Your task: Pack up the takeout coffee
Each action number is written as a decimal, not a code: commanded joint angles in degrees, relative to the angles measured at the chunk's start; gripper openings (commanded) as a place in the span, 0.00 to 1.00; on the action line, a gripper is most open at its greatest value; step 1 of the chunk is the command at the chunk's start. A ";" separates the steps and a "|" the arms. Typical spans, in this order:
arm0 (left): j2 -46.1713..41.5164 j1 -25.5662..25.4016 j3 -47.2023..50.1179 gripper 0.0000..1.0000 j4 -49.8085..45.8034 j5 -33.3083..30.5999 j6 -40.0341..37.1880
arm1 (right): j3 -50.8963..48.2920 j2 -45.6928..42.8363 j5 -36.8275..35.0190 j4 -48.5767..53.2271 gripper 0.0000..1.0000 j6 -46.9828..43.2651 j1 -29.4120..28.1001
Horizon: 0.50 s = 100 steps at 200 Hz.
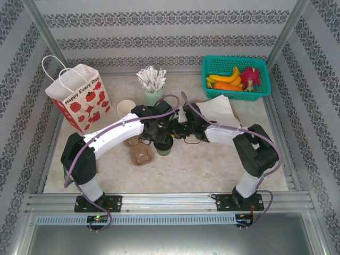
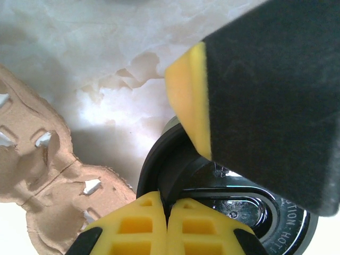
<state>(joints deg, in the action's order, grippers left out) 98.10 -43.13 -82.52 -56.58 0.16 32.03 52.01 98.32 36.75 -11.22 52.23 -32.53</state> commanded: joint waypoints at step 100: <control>3.76 -0.90 0.08 0.00 -3.87 -0.53 5.72 | -17.11 -22.96 -5.75 6.44 0.44 -11.55 -0.54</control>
<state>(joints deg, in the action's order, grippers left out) 98.63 -43.44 -83.64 -57.12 0.14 35.90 37.93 77.78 29.47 -5.85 45.54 -32.47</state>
